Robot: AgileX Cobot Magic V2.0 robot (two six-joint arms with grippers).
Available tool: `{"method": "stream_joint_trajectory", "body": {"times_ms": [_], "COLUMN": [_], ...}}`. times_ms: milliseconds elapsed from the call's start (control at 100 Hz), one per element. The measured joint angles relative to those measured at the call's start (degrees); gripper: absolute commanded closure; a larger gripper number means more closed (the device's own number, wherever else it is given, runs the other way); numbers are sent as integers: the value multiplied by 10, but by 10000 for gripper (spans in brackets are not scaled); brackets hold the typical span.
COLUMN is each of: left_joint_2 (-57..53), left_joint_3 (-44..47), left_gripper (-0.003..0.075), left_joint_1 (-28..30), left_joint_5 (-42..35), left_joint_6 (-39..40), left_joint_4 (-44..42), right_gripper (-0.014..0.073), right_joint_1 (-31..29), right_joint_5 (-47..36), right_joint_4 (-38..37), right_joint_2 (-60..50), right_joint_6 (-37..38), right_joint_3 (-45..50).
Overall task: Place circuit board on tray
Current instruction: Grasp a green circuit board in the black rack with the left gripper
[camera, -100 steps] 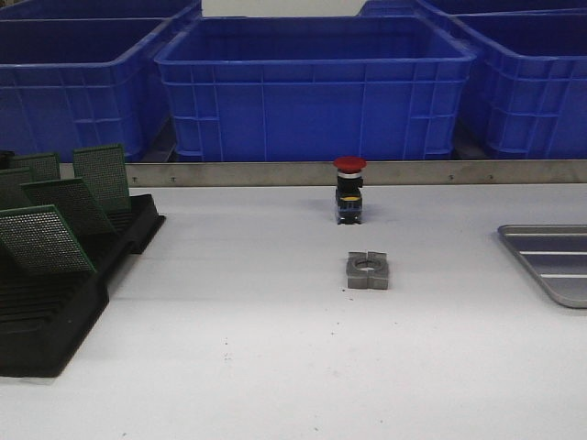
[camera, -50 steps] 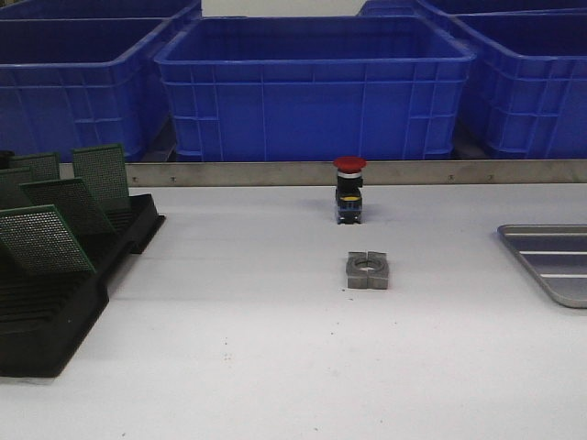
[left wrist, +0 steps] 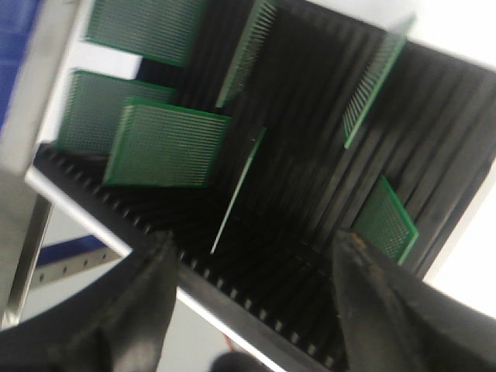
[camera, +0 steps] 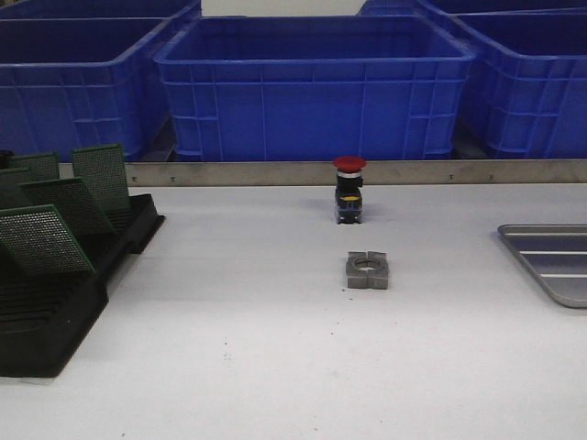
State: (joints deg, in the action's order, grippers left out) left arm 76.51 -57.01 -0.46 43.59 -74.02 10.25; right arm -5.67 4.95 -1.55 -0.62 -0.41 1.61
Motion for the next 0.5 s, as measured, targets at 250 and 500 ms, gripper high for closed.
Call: {"method": "stream_joint_trajectory", "body": {"times_ms": [250,500], "left_joint_2": [112,185], "left_joint_3": [-31,-64], "left_gripper": [318,318], "left_joint_1": [0,0], "left_joint_5": [-5,-28], "left_joint_6": [-65,-71], "left_joint_4": [-11,-17], "right_gripper": [653,653], "right_joint_1": [0,0], "right_joint_5": [0,0], "right_joint_4": [0,0], "right_joint_2": [0,0], "right_joint_6": [0,0], "right_joint_3": [0,0]}}
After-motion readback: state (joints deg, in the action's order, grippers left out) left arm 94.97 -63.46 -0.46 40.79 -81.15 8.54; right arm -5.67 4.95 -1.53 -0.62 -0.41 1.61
